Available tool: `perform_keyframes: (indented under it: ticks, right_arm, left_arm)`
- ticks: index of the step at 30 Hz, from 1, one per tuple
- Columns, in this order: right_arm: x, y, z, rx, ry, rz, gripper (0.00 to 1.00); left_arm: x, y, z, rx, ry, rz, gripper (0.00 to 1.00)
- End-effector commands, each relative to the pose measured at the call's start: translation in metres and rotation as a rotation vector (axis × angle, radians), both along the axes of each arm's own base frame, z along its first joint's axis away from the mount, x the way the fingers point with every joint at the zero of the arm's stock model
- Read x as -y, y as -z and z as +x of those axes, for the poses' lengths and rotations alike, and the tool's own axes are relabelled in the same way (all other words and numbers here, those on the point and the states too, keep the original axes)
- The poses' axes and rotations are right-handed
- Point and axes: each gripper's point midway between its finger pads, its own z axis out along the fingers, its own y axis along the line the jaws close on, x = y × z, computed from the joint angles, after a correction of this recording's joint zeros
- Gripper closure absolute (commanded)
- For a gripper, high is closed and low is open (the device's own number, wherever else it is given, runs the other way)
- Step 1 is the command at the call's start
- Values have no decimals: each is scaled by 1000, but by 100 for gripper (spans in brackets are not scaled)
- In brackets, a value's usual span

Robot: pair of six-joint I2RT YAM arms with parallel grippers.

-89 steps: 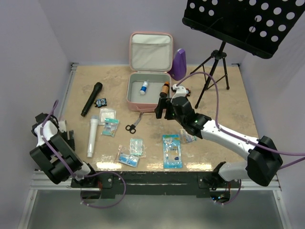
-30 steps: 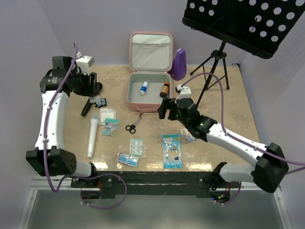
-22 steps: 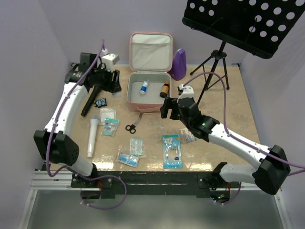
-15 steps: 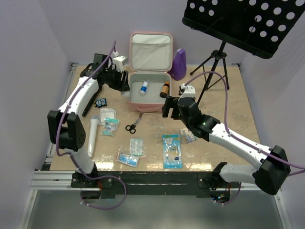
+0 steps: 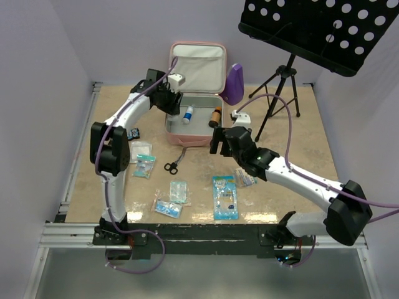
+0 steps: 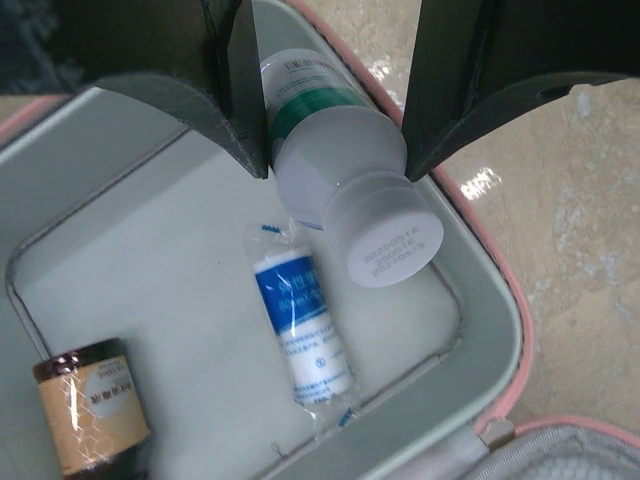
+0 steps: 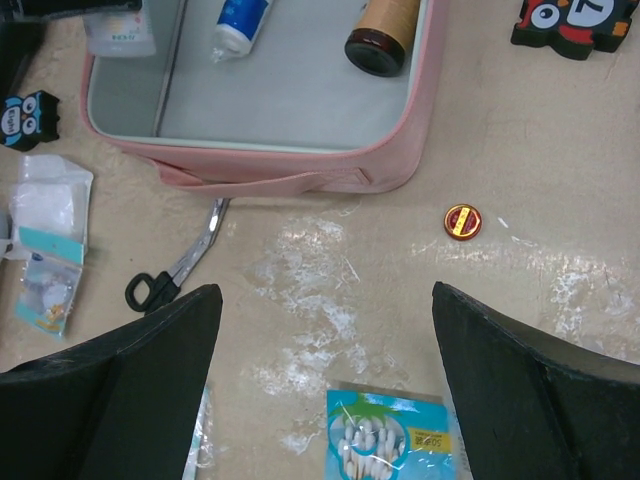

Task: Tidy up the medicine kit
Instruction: Place the pill bottle in the medicine box.

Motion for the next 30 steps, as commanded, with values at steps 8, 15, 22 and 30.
perform_keyframes:
  ticks: [8, 15, 22, 30]
  right_arm:
    - [-27, -10, 23, 29, -13, 35, 10]
    - [-33, -25, 29, 50, -24, 45, 10]
    - [-32, -21, 28, 42, -22, 40, 10]
    - [-29, -17, 25, 38, -17, 37, 9]
  left_arm:
    - [-14, 41, 75, 118, -148, 227, 100]
    - [4, 59, 75, 119, -104, 255, 100]
    - [40, 56, 54, 55, -57, 144, 100]
    - [75, 34, 34, -20, -37, -37, 100]
